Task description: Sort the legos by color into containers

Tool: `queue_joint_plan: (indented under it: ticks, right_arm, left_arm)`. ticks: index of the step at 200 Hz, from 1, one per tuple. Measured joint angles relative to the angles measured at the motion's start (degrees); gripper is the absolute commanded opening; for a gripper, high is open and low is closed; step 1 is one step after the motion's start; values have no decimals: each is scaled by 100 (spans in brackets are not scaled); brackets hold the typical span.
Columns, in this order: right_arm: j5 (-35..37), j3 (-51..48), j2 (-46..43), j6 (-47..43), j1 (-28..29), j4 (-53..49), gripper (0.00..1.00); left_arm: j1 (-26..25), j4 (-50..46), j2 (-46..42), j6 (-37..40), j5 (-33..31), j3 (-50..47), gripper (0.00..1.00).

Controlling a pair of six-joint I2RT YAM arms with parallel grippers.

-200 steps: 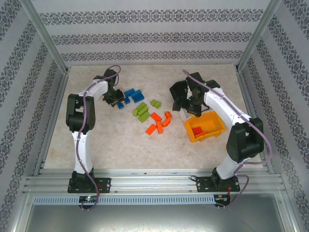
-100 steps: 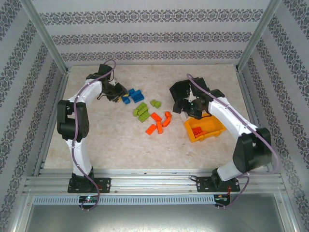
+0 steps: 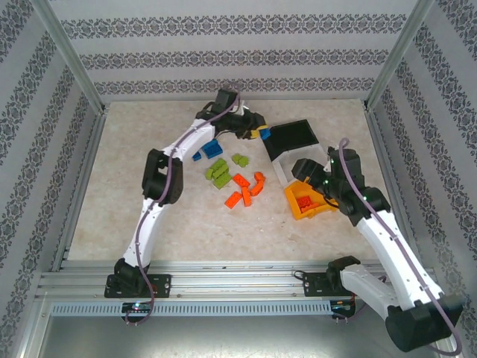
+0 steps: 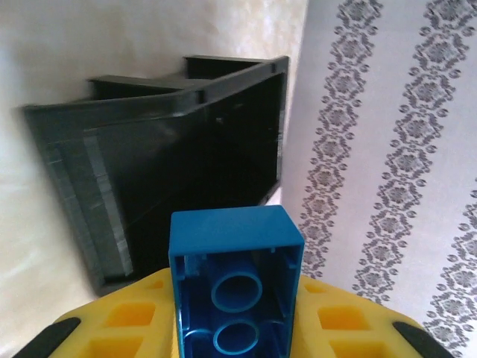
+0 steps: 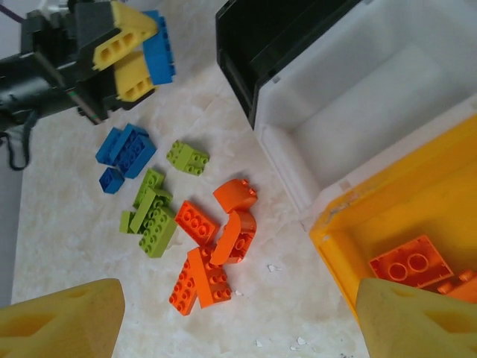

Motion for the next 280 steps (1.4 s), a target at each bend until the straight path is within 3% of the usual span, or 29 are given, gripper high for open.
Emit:
queue_joint_plan:
  ticks: [39, 60, 84, 177, 199, 231, 253, 280]
  right_arm:
    - [179, -260, -369, 286, -105, -33, 81]
    - [186, -258, -367, 345, -125, -48, 82]
    - [186, -264, -367, 389, -125, -61, 82]
    - [186, -306, -278, 522, -52, -63, 81]
    - [155, -271, 83, 518, 133, -50, 80]
    - [11, 363, 1469, 326, 560, -262, 80]
    - [-162, 1292, 2675, -24, 914, -573, 80]
    - [-293, 2656, 4059, -531, 1180, -1152, 80]
  left_arm:
    - [-278, 343, 831, -737, 66, 975, 34]
    - [-306, 584, 1008, -1088, 79, 1038, 48]
    - [-306, 682, 1187, -1309, 81, 1163, 57]
    - [-295, 756, 1211, -1397, 201, 1222, 59]
    - [-262, 385, 1172, -992, 205, 1222, 59]
    - [-61, -1320, 588, 420, -323, 984, 59]
    - [273, -2367, -487, 1513, -1019, 175, 60]
    - [820, -2813, -2236, 2409, -1766, -1545, 60]
